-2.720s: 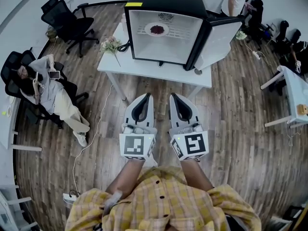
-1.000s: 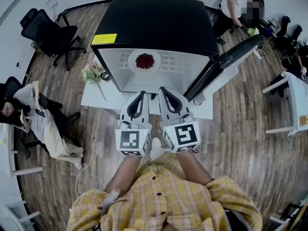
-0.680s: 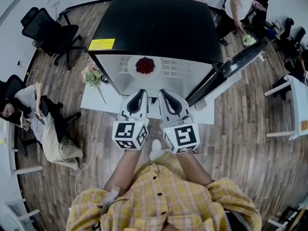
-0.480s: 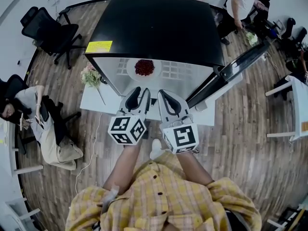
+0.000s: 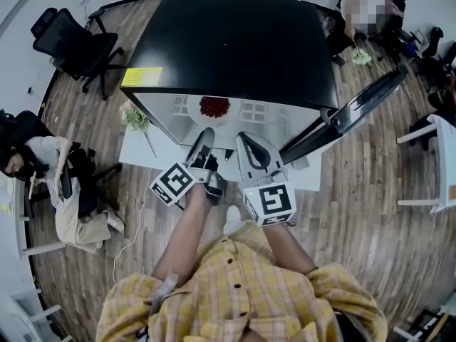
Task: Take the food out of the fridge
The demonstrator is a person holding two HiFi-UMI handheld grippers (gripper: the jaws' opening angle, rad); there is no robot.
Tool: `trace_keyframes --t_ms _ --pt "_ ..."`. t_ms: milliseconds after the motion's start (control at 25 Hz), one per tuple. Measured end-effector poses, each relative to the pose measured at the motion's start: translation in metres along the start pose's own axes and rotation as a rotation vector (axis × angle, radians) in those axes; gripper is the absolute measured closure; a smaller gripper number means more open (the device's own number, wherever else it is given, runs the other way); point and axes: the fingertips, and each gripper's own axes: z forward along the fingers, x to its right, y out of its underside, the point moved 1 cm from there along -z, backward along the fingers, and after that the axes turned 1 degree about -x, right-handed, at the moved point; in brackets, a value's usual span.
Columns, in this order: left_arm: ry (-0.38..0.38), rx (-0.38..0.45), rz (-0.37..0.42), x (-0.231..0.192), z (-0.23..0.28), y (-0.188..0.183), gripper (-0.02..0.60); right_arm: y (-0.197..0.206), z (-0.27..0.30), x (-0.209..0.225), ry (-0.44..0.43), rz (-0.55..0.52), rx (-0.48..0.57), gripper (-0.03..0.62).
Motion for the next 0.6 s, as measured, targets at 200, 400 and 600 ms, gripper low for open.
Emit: trace_keyframes --t_ms 200,400,600 --pt "0.023 0.022 -0.200 -0.019 0.008 0.000 0.448 0.001 0.004 0.006 0.003 0.013 0.001 0.588" --pt "-0.018 0.036 -0.335 -0.032 0.014 0.001 0.445 0.001 0.006 0.011 0.002 0.023 -0.001 0.588" --pt "-0.039 0.050 -0.377 -0.040 0.022 -0.001 0.448 0.004 0.005 0.015 0.001 0.026 -0.010 0.588"
